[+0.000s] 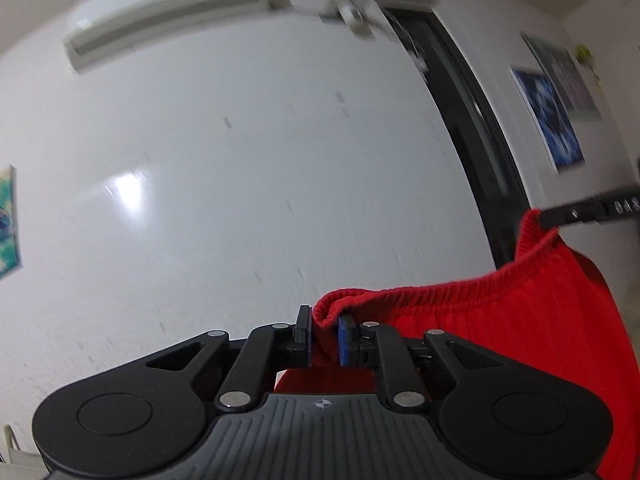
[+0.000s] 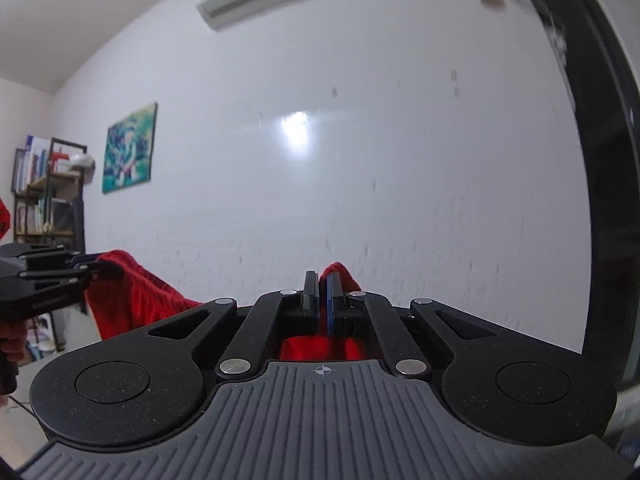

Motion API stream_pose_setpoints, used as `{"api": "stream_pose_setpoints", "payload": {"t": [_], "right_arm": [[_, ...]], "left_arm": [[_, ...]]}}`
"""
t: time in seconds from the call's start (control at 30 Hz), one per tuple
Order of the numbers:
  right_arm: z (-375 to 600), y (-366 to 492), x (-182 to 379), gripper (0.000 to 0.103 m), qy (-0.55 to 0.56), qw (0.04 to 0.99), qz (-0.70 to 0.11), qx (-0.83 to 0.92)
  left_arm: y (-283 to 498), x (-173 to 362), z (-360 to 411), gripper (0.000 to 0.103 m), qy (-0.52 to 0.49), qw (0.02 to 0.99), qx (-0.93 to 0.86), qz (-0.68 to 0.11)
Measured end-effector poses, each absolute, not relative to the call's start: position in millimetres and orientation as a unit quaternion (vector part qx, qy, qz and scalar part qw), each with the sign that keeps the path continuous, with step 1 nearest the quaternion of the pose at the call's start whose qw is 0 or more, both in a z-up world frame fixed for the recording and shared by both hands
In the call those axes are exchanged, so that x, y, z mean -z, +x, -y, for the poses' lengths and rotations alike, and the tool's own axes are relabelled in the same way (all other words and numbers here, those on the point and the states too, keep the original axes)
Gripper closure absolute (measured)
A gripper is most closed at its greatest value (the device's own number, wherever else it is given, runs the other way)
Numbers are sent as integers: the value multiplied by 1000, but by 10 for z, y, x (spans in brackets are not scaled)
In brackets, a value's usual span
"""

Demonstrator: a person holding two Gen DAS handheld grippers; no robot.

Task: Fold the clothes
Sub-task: 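Lift the red garment high with both grippers holding the waistband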

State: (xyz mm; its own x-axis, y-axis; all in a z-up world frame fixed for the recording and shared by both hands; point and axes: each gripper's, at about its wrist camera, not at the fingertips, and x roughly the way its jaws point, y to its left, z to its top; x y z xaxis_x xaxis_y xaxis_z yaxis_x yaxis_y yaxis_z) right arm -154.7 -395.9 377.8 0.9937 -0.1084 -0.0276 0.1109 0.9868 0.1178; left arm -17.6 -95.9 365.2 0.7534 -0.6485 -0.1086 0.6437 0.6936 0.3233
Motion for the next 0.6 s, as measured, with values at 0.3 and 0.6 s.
{"api": "stream_pose_setpoints", "payload": {"t": [0.3, 0.6], "right_arm": [[4440, 506, -1343, 101, 167, 941, -286, 69], [4547, 579, -3466, 103, 84, 990, -5, 113]], "left_arm": [[1617, -1598, 1749, 90, 178, 890, 312, -281], [1572, -3889, 2089, 91, 192, 943, 273, 7]]}}
